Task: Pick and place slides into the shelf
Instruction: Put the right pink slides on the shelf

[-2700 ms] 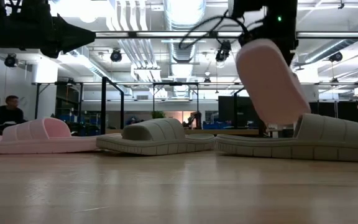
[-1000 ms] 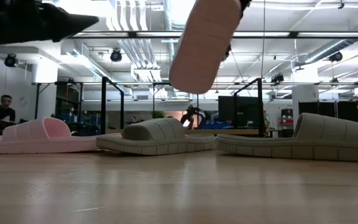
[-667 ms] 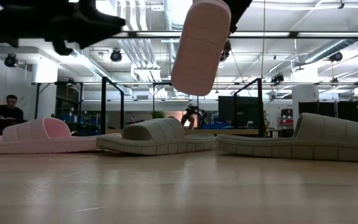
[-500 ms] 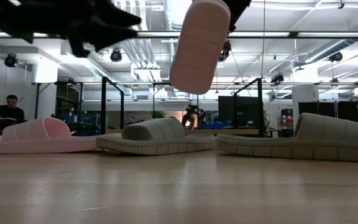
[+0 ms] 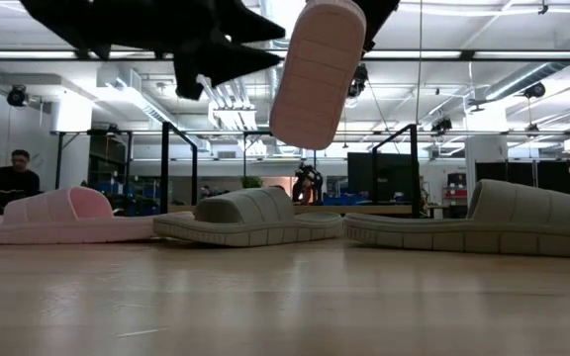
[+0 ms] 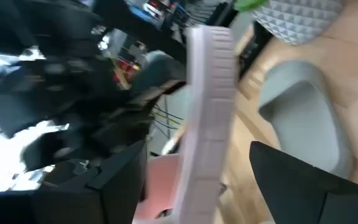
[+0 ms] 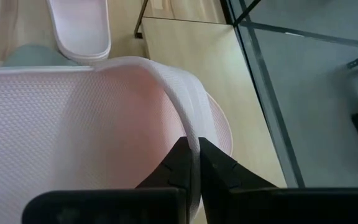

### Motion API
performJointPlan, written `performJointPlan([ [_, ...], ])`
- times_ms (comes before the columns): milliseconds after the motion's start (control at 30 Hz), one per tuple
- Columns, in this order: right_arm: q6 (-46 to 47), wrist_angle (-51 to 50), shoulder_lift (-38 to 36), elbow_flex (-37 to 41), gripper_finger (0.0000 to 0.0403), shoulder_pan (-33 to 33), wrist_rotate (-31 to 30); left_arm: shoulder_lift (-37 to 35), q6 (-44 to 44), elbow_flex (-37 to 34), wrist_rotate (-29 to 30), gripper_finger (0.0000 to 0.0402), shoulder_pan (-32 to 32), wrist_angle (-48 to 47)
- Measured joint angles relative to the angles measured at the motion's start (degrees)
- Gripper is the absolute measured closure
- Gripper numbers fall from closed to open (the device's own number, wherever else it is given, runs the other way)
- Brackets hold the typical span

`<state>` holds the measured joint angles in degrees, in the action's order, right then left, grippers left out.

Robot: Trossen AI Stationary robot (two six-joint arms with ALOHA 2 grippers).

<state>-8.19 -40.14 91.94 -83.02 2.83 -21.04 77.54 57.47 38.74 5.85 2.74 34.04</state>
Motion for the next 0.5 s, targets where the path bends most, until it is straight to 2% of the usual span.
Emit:
performJointPlan([
  [333,-0.9,0.3,0.0,0.0,0.0394,0.2,0.0,5.2,0.5,4.1,3.3,0.0133,0.0,1.0],
  [500,-0.9,0.6,0.0,0.0,0.0394,0.2,0.0,6.9,0.5,4.8,3.5,0.0164,0.0,0.9],
])
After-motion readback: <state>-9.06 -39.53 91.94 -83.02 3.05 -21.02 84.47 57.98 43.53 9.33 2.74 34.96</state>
